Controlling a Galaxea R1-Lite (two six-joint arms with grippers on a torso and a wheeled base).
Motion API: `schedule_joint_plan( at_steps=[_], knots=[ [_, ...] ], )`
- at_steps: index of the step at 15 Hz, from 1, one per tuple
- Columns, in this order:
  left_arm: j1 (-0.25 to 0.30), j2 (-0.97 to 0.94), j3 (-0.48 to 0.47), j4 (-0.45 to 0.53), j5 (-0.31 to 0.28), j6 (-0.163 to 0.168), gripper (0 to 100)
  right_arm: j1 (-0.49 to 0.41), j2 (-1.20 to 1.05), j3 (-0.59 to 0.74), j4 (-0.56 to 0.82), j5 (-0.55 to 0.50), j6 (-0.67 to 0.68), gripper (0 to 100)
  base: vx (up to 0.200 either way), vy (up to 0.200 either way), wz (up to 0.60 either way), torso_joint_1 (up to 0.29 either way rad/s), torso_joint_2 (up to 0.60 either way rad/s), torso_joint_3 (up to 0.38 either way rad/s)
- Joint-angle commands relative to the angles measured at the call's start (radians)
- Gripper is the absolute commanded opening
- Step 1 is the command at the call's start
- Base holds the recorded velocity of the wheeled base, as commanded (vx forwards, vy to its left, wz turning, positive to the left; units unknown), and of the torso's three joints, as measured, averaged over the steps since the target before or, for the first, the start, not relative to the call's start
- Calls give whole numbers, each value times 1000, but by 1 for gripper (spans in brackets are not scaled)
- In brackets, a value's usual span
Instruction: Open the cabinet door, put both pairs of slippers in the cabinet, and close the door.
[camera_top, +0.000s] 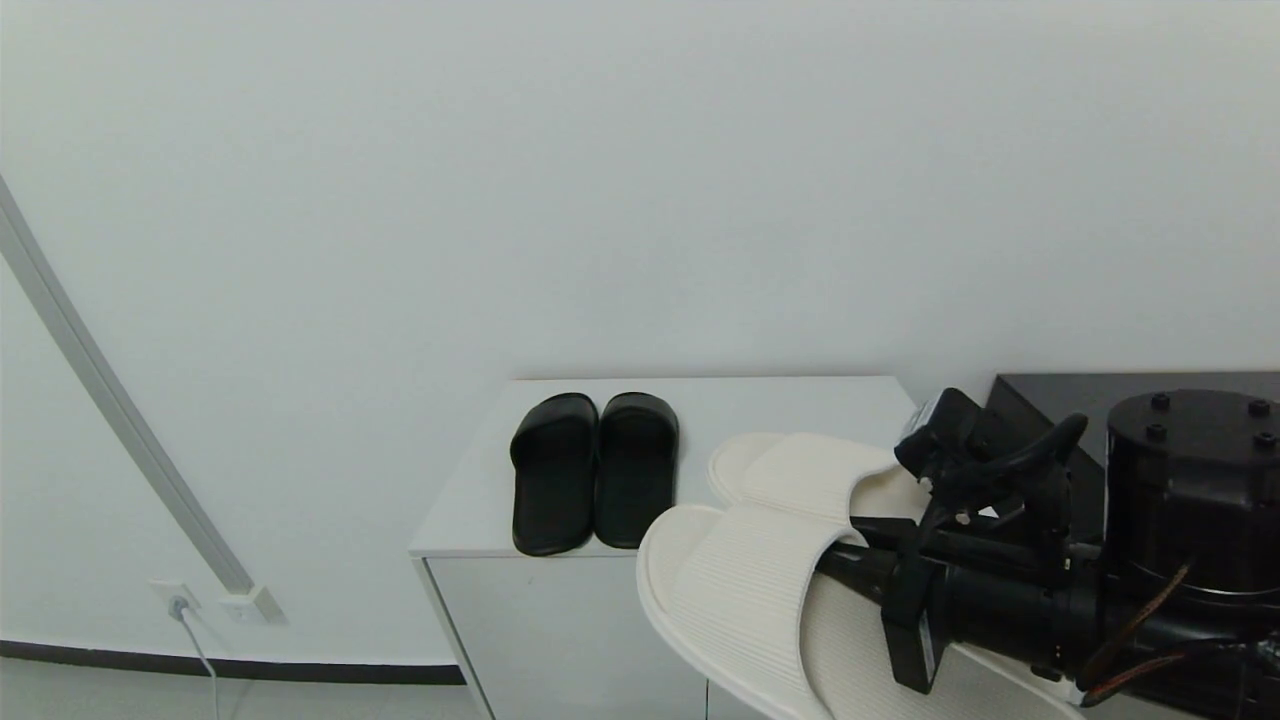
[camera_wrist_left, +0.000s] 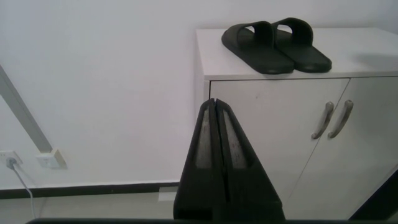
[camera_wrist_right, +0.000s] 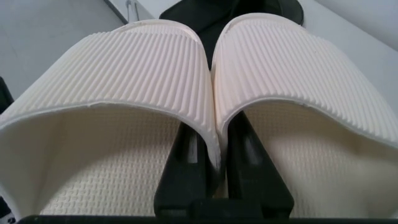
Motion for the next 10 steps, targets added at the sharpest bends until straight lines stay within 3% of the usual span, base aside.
schedule_joint_plan(
  at_steps=[1, 6, 10],
  knots=[
    [1, 1, 0, 0, 0, 0, 0, 0, -2, 5, -2, -2, 0, 0, -200, 0, 0, 2, 7, -2],
    [1, 1, 0, 0, 0, -2, 0, 0, -2, 28, -2, -1, 0, 0, -200, 0, 0, 4, 4, 1],
    [1, 1, -1, 0, 0, 3, 0, -3, 18, 37, -4, 10, 5, 0, 0, 0, 0, 0, 0, 0]
  ],
)
